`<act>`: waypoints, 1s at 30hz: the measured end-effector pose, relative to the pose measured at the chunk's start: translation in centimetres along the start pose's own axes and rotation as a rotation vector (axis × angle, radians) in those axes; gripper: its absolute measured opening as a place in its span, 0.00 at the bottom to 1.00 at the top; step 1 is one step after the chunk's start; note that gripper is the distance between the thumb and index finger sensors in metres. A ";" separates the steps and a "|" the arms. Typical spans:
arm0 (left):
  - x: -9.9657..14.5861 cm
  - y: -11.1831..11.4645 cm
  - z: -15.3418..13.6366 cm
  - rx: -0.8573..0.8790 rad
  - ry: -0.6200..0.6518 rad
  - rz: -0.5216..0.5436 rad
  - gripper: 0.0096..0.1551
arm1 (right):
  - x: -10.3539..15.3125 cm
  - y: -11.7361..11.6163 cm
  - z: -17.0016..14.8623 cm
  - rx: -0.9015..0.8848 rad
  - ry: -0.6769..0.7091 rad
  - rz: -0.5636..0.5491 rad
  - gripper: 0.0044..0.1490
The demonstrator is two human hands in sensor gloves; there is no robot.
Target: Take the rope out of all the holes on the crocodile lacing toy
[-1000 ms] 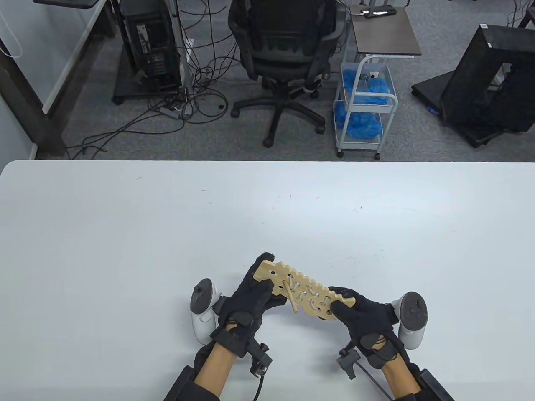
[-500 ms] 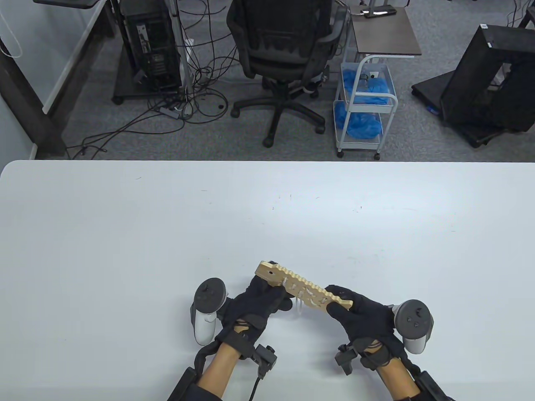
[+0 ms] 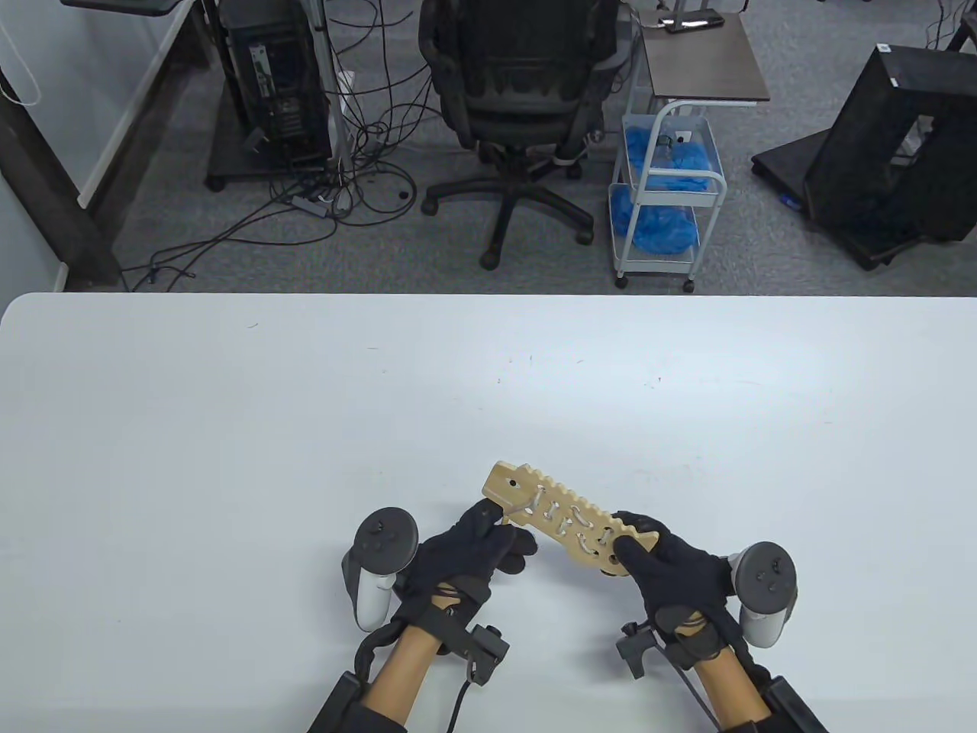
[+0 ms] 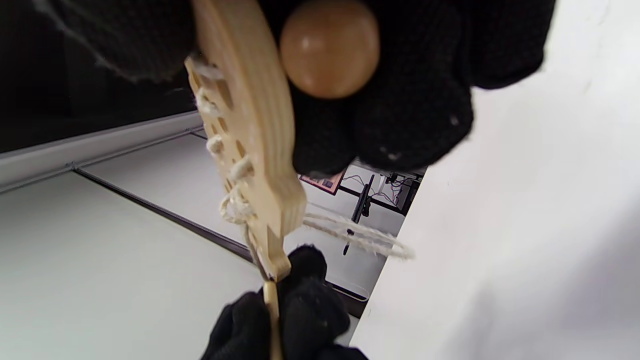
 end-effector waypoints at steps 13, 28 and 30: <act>0.4 -1.5 1.6 -0.260 0.067 0.129 0.25 | 0.3 2.3 -2.7 -0.068 -0.183 -0.144 0.31; 0.3 -2.9 1.2 -0.243 0.044 0.169 0.26 | 0.8 4.3 -4.5 -0.114 -0.319 -0.247 0.32; 0.3 -3.1 1.1 -0.243 0.039 0.173 0.26 | 0.9 4.4 -4.6 -0.118 -0.325 -0.253 0.32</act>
Point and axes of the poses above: the tracker on the back of each hand, its own z axis roughly to the thumb side, its own x axis roughly from the fingertips to the wrist, y = z × x, the point moved 5 cm from there along -x, roughly from the wrist to the fingertips, and after that the axes turned 15 degrees about x, right-handed, at the moved point
